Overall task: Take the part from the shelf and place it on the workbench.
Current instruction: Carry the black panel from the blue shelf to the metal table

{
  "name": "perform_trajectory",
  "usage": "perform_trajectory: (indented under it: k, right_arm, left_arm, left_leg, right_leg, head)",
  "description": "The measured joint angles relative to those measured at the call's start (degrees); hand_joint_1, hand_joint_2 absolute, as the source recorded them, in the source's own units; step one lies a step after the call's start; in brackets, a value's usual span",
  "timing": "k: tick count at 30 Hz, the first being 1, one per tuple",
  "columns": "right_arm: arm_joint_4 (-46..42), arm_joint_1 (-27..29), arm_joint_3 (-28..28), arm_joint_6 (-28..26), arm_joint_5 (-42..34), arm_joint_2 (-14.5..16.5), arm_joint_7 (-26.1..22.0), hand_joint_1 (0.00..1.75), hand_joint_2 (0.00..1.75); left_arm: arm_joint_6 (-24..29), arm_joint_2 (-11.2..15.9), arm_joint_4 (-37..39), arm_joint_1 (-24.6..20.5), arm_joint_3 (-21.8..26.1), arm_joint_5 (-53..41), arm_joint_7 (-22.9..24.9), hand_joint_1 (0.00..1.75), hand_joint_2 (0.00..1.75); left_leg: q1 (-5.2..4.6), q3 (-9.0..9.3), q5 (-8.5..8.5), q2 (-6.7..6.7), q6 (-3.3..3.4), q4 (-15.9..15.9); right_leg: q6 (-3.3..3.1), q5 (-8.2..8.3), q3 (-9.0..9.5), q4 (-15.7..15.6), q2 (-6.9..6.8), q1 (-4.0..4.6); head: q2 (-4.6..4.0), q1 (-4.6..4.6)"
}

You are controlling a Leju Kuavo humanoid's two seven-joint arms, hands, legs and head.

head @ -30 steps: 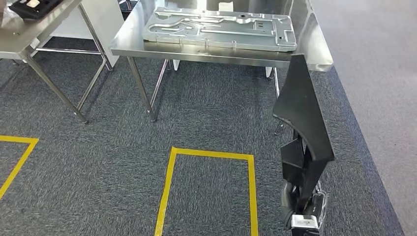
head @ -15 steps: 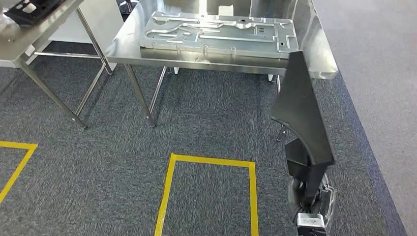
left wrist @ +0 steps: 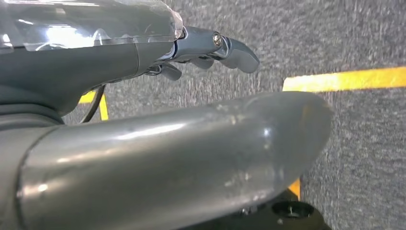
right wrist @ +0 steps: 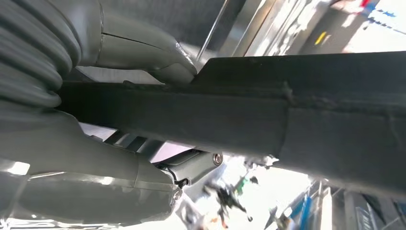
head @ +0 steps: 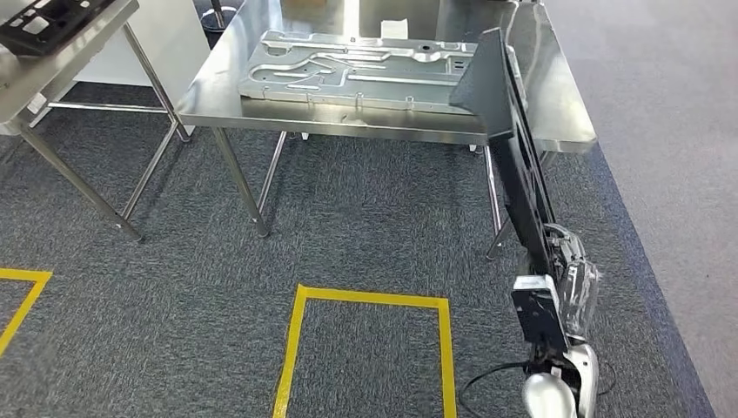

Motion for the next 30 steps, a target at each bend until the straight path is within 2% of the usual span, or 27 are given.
perform_trajectory:
  k: [1,2,5,6,7,8,9,10,11,12,14,16,18,20,21,22,23,25,26,27,28,30]
  right_arm:
    - [1.8,-2.1,0.2,-0.8,3.9,-0.3,1.4,1.75,1.75]
    - [3.6,-4.3,0.6,-1.6,8.9,-0.7,2.9,1.75,1.75]
    - [9.6,-10.6,3.5,-2.2,31.5,-1.9,9.1,1.75,1.75]
    - [11.4,-12.5,4.9,-1.3,39.3,-2.6,11.0,1.75,1.75]
    - [12.9,-14.1,6.4,-0.4,44.7,-3.3,12.4,1.75,1.75]
    - [14.1,-15.5,7.7,0.4,47.5,-4.1,13.6,1.75,1.75]
    - [15.2,-16.6,8.8,1.0,48.4,-4.9,14.4,1.75,1.75]
    - [16.0,-17.6,9.6,1.3,47.9,-5.5,15.0,1.75,1.75]
    - [16.7,-18.5,10.2,1.6,47.4,-6.1,15.3,1.75,1.75]
    - [17.3,-19.2,10.6,1.9,47.1,-6.7,15.4,1.75,1.75]
    - [18.0,-20.6,11.8,3.2,47.0,-8.2,16.2,1.75,1.75]
    - [18.9,-22.4,13.8,4.5,47.1,-10.2,17.5,1.75,1.75]
    - [20.1,-24.3,16.1,5.2,47.1,-12.1,18.6,1.75,1.75]
    - [21.6,-26.0,18.5,5.8,47.1,-13.6,19.3,1.75,1.75]
    - [22.3,-26.5,19.7,6.1,47.1,-14.2,19.6,1.75,1.75]
    - [22.9,-26.9,20.9,6.3,47.1,-14.8,19.7,1.75,1.75]
    - [23.5,-27.2,21.9,6.4,47.1,-15.2,19.8,1.75,1.75]
    - [24.4,-27.5,23.5,6.3,47.2,-15.8,20.0,1.75,1.75]
    - [24.9,-27.7,24.1,6.1,47.2,-15.9,20.2,1.75,1.75]
    - [25.3,-27.8,24.6,6.0,47.2,-16.1,20.3,1.75,1.75]
    - [25.7,-27.9,24.9,5.9,47.2,-16.2,20.4,1.75,1.75]
    - [26.2,-28.2,25.2,5.8,47.2,-16.4,20.4,1.75,1.75]
  left_arm:
    - [-0.1,0.0,0.0,-0.1,-0.3,-0.5,0.1,0.00,0.00]
    - [-0.2,0.0,0.0,-0.4,-0.5,-1.1,0.4,0.00,0.00]
    - [-0.8,0.0,0.0,-1.1,-1.5,-2.7,1.5,0.00,0.00]
    - [-0.9,0.0,0.0,-1.3,-1.8,-3.0,1.8,0.00,0.00]
    - [-0.9,0.0,0.0,-1.4,-2.1,-3.3,2.1,0.00,0.00]
    - [-0.9,0.0,0.0,-1.4,-2.3,-3.4,2.2,0.00,0.00]
    - [-1.0,-0.1,0.0,-1.4,-2.4,-3.5,2.2,0.00,0.00]
    - [-1.0,-0.1,0.0,-1.4,-2.6,-3.6,2.2,0.00,0.00]
    - [-1.0,-0.1,0.0,-1.3,-2.7,-3.6,2.2,0.00,0.00]
    - [-1.0,-0.1,0.0,-1.3,-2.8,-3.7,2.2,0.00,0.00]
    - [-1.0,-0.1,0.0,-1.3,-3.0,-3.7,2.2,0.00,0.00]
    - [-1.0,-0.1,0.0,-1.4,-3.1,-3.8,2.1,0.00,0.00]
    - [-1.0,-0.1,0.0,-1.6,-3.2,-3.8,2.1,0.00,0.00]
    - [-1.0,-0.1,0.0,-1.5,-3.2,-3.8,2.2,0.00,0.00]
    - [-1.1,-0.1,0.0,-1.4,-3.2,-3.8,2.2,0.00,0.00]
    - [-1.1,-0.1,0.0,-1.3,-3.2,-3.8,2.2,0.00,0.00]
    - [-1.1,-0.1,0.0,-1.2,-3.2,-3.8,2.3,0.00,0.00]
    - [-1.1,-0.1,0.0,-1.0,-3.2,-3.8,2.3,0.00,0.00]
    - [-1.1,0.0,0.0,-1.0,-3.2,-3.8,2.4,0.00,0.00]
    - [-1.1,0.0,0.0,-0.9,-3.2,-3.8,2.4,0.00,0.00]
    - [-1.1,0.0,0.0,-0.9,-3.2,-3.8,2.5,0.00,0.00]
    - [-1.1,0.0,0.0,-0.9,-3.2,-3.8,2.5,0.00,0.00]
  left_leg:
    - [0.16,0.71,0.31,0.02,0.23,-0.3]
    - [0.24,1.21,0.39,0.06,0.34,-0.5]
    - [0.23,1.71,-0.22,0.01,0.41,-0.6]
    - [0.26,2.02,-0.57,-0.03,0.31,-0.6]
    - [0.32,2.46,-0.98,-0.09,0.19,-0.6]
    - [0.41,3.04,-1.44,-0.21,0.00,-0.6]
    - [0.49,3.55,-1.93,-0.41,-0.22,-0.6]
    - [0.53,4.00,-2.38,-0.67,-0.53,-0.6]
    - [0.55,4.30,-2.77,-0.89,-0.93,-0.7]
    - [0.54,4.56,-2.97,-1.02,-1.36,-0.6]
    - [0.51,4.92,-2.97,-1.00,-2.27,-0.3]
    - [0.56,3.73,-2.60,-0.78,-2.75,2.7]
    - [0.70,-0.32,-3.64,-0.53,-3.03,9.3]
    - [0.77,-5.06,-6.56,-0.36,-3.43,15.0]
    - [0.78,-6.60,-7.67,-0.30,-3.47,15.8]
    - [0.79,-7.39,-7.71,-0.24,-3.46,14.8]
    - [0.78,-7.45,-6.27,-0.19,-3.25,12.3]
    - [0.60,-6.80,0.37,-0.16,-2.74,5.3]
    - [0.44,-6.44,3.20,-0.16,-2.47,2.7]
    - [0.27,-6.23,5.12,-0.19,-2.23,1.3]
    - [0.15,-6.04,5.63,-0.21,-1.97,0.7]
    - [0.24,-4.87,5.35,-0.27,-1.28,0.1]
  right_leg:
    - [0.25,-0.49,-0.54,1.3,-0.10,-0.01]
    - [0.43,-1.45,-1.89,3.7,-0.22,-0.10]
    - [1.32,-5.08,-8.65,12.1,-0.42,-0.47]
    - [1.57,-5.16,-10.16,12.8,-0.49,-0.62]
    - [1.75,-4.05,-10.69,11.6,-0.59,-0.77]
    - [1.77,-1.55,-10.28,8.5,-0.69,-0.92]
    - [1.69,1.68,-9.51,4.9,-0.81,-1.02]
    - [1.52,3.95,-8.81,1.8,-0.96,-0.92]
    - [1.15,5.53,-8.32,-0.2,-1.05,-0.73]
    - [0.73,6.02,-8.16,-1.0,-1.06,-0.53]
    - [-0.30,5.57,-7.50,-1.4,-0.89,-0.43]
    - [-1.19,5.19,-6.23,-1.9,-0.80,-0.68]
    - [-1.77,4.50,-5.01,-2.3,-0.79,-0.76]
    - [-1.92,3.44,-3.80,-2.3,-0.66,-0.74]
    - [-1.87,2.82,-3.04,-2.3,-0.54,-0.73]
    - [-1.77,2.16,-2.18,-2.3,-0.44,-0.73]
    - [-1.63,1.43,-1.23,-2.3,-0.38,-0.73]
    - [-1.19,-0.07,0.39,-2.3,-0.40,-0.66]
    - [-0.85,-0.77,0.94,-2.3,-0.37,-0.59]
    - [-0.47,-1.27,1.36,-2.5,-0.32,-0.54]
    - [-0.03,-1.39,1.75,-2.5,-0.23,-0.46]
    - [0.64,-0.88,1.94,-1.7,-0.23,-0.53]
  head:
    - [0.01,0.17]
    - [0.01,0.31]
    - [-0.01,0.55]
    - [-0.01,0.53]
    - [-0.01,0.54]
    - [-0.01,0.55]
    - [-0.01,0.63]
    - [-0.01,0.68]
    - [-0.01,0.69]
    - [-0.01,0.74]
    - [0.00,0.63]
    - [0.01,0.46]
    - [0.00,0.29]
    - [-0.01,0.20]
    - [-0.01,0.18]
    - [-0.01,0.19]
    - [-0.01,0.17]
    - [-0.01,0.14]
    - [-0.01,0.08]
    - [-0.01,0.02]
    - [-0.01,-0.03]
    - [-0.01,-0.04]
